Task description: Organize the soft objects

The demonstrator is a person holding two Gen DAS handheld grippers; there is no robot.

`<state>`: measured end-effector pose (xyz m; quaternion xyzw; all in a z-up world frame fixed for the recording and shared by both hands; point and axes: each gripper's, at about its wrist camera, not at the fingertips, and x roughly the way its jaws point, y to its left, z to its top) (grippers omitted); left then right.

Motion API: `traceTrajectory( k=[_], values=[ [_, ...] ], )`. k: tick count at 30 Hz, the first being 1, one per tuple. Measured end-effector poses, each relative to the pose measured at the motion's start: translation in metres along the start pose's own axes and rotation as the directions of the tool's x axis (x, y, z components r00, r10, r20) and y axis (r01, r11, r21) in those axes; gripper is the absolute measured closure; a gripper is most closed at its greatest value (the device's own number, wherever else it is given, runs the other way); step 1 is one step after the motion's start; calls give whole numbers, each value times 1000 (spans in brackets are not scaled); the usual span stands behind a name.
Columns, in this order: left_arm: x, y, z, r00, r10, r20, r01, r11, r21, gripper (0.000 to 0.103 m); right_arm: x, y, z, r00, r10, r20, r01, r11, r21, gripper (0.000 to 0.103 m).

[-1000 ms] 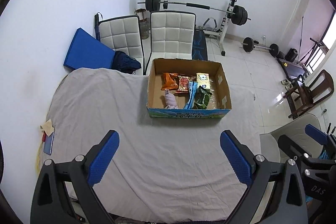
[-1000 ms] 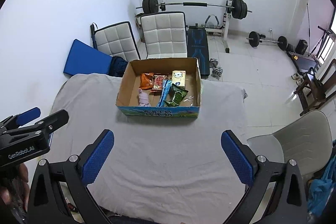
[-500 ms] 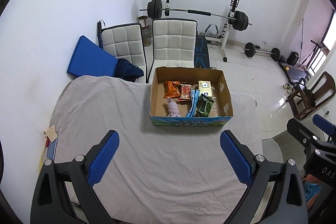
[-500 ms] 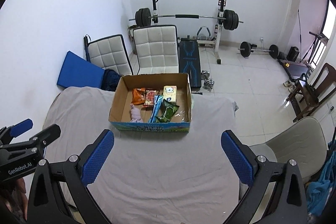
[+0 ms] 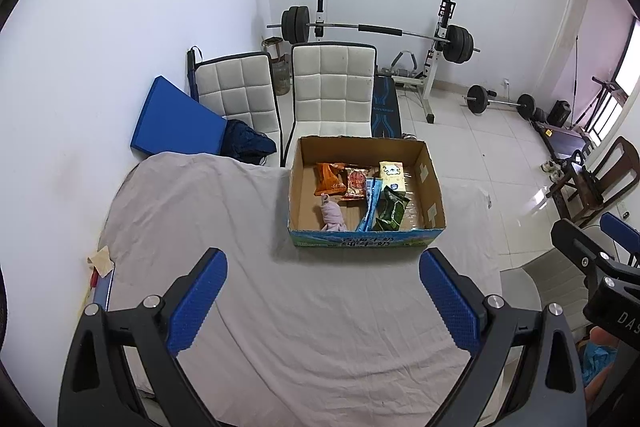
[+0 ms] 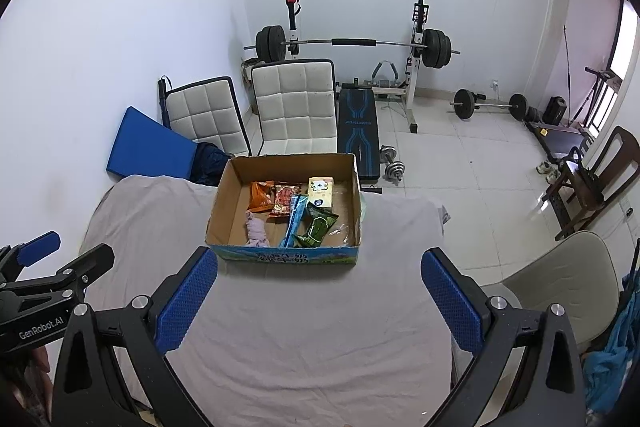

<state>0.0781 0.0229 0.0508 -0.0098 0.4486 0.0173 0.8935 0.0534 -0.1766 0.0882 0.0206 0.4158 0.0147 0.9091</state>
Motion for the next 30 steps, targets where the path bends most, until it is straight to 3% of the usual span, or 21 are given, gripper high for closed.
traceTrajectory(
  k=[30],
  values=[
    [3, -2, 13, 1000, 8, 30, -8, 1000, 7, 0, 21, -8, 2, 999, -20, -26, 20, 999, 33, 0]
  ],
)
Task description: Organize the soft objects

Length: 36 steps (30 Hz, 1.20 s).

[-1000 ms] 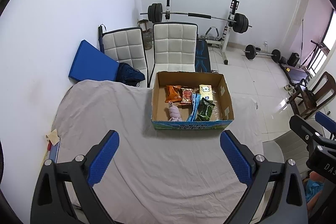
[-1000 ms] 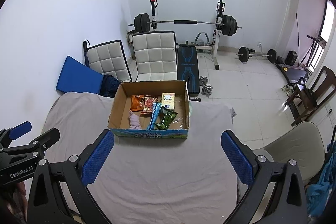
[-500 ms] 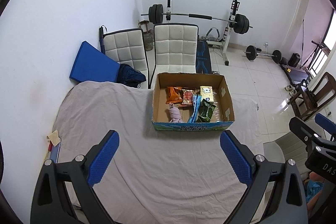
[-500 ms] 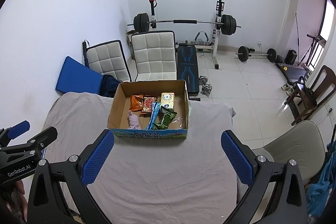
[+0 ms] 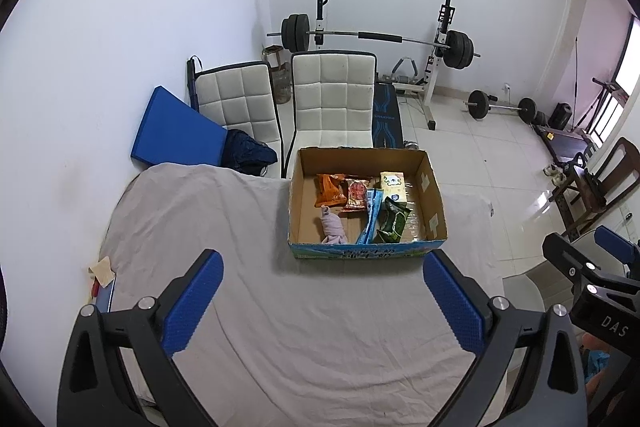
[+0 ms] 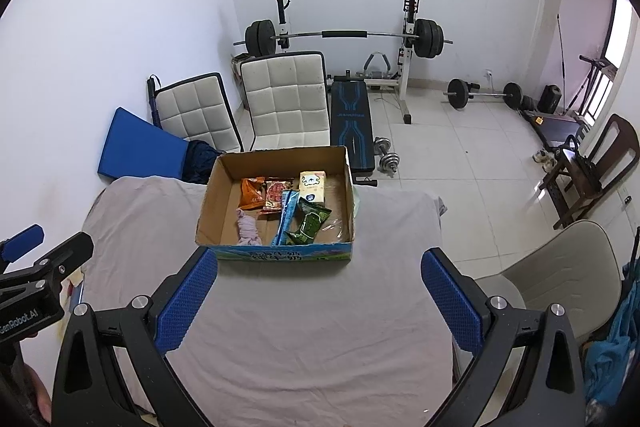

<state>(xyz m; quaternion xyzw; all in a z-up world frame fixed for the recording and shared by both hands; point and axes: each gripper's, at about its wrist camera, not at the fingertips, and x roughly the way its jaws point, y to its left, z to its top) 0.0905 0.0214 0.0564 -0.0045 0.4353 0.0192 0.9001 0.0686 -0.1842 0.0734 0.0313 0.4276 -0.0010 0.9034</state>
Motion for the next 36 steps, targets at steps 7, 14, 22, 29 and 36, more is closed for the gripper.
traceTrajectory(
  k=[7, 14, 22, 29, 36],
  values=[
    [1, 1, 3, 1000, 5, 10, -5, 1000, -13, 0, -3, -1, 4, 1000, -3, 23, 3, 1000, -9, 0],
    [2, 2, 4, 1000, 6, 11, -6, 1000, -14, 0, -6, 2, 8, 999, 0, 36, 1, 1000, -19, 0],
    [3, 1, 4, 1000, 10, 9, -10, 1000, -18, 0, -6, 3, 9, 999, 3, 38, -2, 1000, -21, 0],
    [5, 2, 4, 1000, 11, 6, -11, 1000, -25, 0, -7, 3, 8, 999, 1, 38, 0, 1000, -22, 0],
    [5, 2, 4, 1000, 14, 7, -14, 1000, -22, 0, -7, 3, 8, 999, 0, 39, 1, 1000, -22, 0]
  ],
)
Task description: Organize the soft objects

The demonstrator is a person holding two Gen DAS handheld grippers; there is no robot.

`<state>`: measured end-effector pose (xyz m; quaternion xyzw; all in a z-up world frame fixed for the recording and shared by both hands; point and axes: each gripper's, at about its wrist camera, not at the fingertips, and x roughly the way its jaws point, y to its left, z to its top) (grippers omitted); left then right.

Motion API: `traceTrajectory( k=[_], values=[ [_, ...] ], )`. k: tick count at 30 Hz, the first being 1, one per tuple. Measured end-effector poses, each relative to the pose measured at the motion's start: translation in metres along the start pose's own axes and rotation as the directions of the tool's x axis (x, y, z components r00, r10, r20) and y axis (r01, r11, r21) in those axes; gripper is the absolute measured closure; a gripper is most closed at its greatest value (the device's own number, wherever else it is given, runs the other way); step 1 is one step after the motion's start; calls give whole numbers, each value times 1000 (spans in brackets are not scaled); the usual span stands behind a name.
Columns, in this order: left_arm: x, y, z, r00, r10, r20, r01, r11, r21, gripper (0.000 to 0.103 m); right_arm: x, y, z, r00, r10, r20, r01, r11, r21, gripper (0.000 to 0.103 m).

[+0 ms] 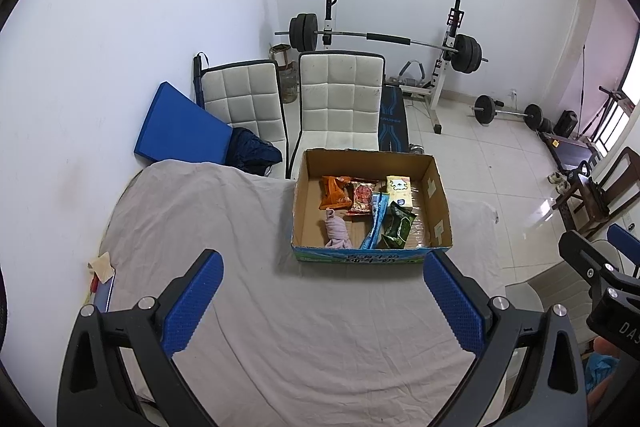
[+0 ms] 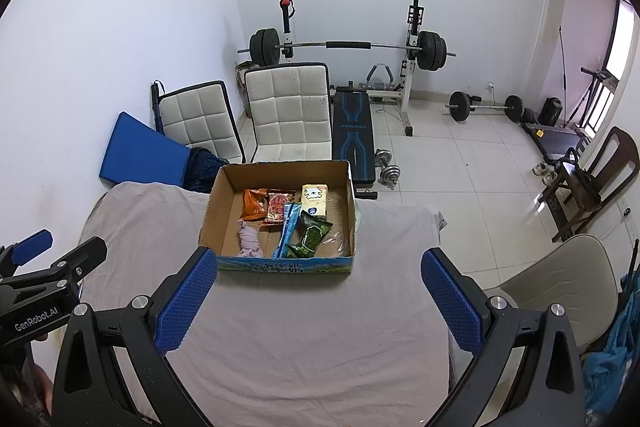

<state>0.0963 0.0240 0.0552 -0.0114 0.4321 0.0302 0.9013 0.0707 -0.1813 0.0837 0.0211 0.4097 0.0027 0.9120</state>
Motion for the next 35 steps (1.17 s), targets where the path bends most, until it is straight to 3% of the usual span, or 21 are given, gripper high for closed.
traceTrajectory(
  k=[35],
  values=[
    [4, 2, 2, 1000, 9, 16, -9, 1000, -11, 0, -1, -6, 0, 1000, -2, 4, 2, 1000, -4, 0]
  ],
)
